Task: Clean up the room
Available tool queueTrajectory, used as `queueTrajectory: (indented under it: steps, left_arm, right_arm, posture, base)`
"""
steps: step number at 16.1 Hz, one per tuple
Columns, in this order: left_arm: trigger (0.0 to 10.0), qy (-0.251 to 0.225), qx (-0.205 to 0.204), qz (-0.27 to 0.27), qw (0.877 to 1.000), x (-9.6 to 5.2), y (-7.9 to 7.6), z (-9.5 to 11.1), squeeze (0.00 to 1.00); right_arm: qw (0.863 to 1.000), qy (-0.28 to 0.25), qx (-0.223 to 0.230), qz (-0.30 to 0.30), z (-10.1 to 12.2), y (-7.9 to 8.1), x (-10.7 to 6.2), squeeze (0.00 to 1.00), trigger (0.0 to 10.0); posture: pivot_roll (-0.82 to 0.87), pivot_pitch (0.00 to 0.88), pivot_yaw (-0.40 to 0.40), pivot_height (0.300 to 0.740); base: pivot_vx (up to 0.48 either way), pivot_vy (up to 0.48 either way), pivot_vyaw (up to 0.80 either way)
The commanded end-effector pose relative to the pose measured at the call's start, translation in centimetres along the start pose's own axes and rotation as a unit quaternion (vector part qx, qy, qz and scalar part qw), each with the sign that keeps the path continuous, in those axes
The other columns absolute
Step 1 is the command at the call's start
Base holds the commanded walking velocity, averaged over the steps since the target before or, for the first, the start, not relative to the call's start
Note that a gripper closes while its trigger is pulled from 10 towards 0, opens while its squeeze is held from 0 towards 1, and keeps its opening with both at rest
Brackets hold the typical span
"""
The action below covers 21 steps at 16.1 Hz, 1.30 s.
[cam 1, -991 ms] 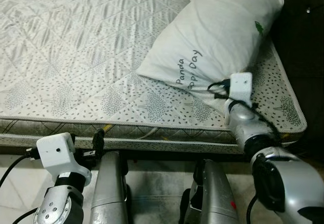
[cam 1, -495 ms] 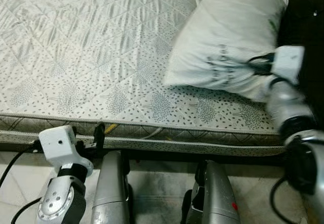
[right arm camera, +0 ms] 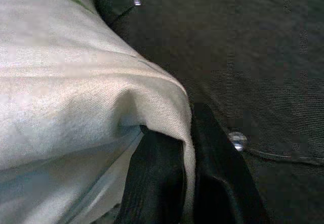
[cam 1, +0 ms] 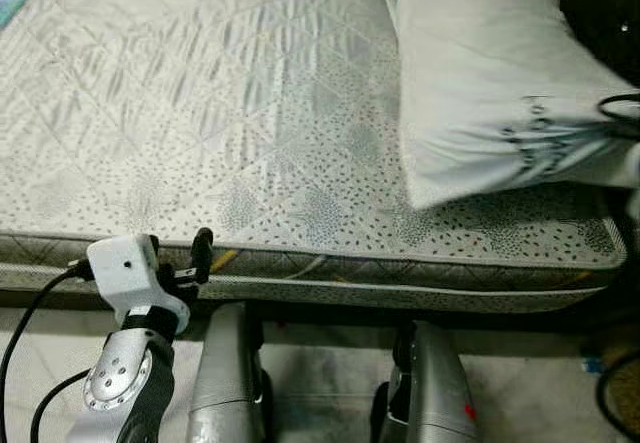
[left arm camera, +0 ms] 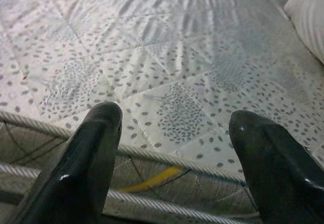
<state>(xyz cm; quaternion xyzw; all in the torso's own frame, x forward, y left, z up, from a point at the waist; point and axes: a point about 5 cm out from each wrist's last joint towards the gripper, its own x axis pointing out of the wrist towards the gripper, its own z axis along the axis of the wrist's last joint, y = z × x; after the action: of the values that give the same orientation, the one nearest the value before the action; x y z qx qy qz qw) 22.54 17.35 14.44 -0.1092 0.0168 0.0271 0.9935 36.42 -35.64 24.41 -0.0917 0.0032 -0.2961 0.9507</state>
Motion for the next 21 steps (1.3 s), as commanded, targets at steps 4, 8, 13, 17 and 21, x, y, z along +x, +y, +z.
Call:
queueTrajectory:
  steps: [4,8,13,17,21]
  left_arm:
    - [10.0,0.005,0.002,-0.005,1.0,0.5,0.1,-0.5,0.0]
    - [10.0,0.004,0.002,-0.014,1.0,0.9,0.0,-0.5,0.0]
    - [10.0,0.004,0.001,-0.032,0.999,1.5,-0.5,-0.7,0.0]
    - [10.0,0.009,0.001,-0.047,0.999,1.8,-0.7,-1.0,0.0]
    - [10.0,0.008,0.001,-0.055,0.998,2.2,-0.9,-1.0,0.0]
  right_arm:
    - [0.998,-0.018,0.019,-0.056,-0.4,-3.8,-0.1,0.0,0.0]
    - [0.997,-0.002,0.039,-0.069,-3.7,-4.3,-1.0,0.0,0.0]
    - [0.998,-0.004,0.057,-0.036,-7.7,-1.1,-3.1,0.0,0.0]
    - [0.998,-0.004,0.058,-0.017,-9.9,0.2,-5.9,0.0,0.0]
    - [0.998,0.0,0.054,-0.023,-10.7,-0.2,-7.8,0.0,0.0]
  posture:
    - [0.12,0.123,0.004,0.557]
    - [0.11,0.109,0.015,0.557]
    - [0.08,0.091,0.035,0.557]
    - [0.06,0.086,0.057,0.557]
    - [0.05,0.081,0.068,0.557]
  base:
    - [0.0,0.0,0.0]
    - [0.0,0.0,0.0]
    - [0.0,0.0,0.0]
    - [0.0,0.0,0.0]
    - [0.0,0.0,0.0]
